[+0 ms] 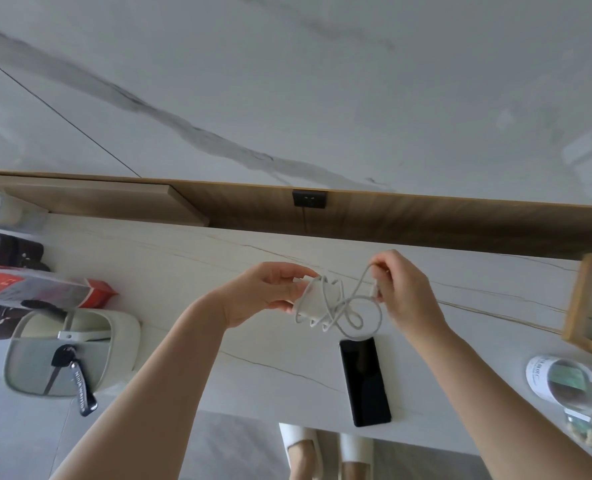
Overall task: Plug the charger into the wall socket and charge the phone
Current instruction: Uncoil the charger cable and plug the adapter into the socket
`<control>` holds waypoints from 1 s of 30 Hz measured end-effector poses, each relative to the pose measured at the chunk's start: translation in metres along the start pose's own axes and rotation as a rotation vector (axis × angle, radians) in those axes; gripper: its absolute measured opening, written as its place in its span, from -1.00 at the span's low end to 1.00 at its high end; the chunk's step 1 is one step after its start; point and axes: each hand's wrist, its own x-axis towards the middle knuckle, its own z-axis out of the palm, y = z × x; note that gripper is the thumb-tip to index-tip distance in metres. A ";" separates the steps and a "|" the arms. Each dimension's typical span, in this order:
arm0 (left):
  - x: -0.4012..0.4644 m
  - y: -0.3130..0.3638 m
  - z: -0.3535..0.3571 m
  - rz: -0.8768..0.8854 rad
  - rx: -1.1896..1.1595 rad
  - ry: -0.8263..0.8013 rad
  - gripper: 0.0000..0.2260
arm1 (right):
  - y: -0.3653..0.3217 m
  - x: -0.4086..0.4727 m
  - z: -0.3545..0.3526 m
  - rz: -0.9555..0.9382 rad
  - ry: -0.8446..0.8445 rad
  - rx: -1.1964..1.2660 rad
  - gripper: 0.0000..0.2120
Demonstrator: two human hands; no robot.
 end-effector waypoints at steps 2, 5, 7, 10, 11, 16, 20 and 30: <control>0.001 -0.004 0.002 -0.005 -0.033 0.061 -0.79 | 0.002 0.002 -0.006 -0.050 -0.002 -0.040 -0.90; 0.007 -0.013 0.006 -0.040 -0.016 0.279 -0.82 | -0.002 0.001 -0.011 -0.075 0.004 -0.007 -0.91; 0.012 -0.020 0.008 -0.068 0.032 0.487 -0.82 | -0.007 -0.001 -0.013 -0.115 0.057 -0.017 -0.95; 0.013 -0.027 0.007 -0.079 -0.009 0.675 -0.79 | -0.010 -0.006 -0.011 -0.153 0.076 -0.063 -0.84; 0.013 -0.029 0.006 -0.084 -0.036 0.702 -0.78 | -0.009 -0.008 -0.009 -0.141 0.055 -0.089 -0.77; 0.009 -0.027 0.012 -0.035 -0.090 0.682 -0.82 | -0.012 -0.021 0.010 -0.022 -0.150 -0.045 -0.69; 0.007 -0.021 0.024 0.095 0.015 0.542 -0.81 | -0.026 -0.018 0.024 -0.129 -0.204 -0.058 -0.41; -0.003 -0.014 0.015 0.205 -0.079 0.585 -0.77 | 0.006 -0.012 0.016 0.019 -0.228 -0.176 -0.55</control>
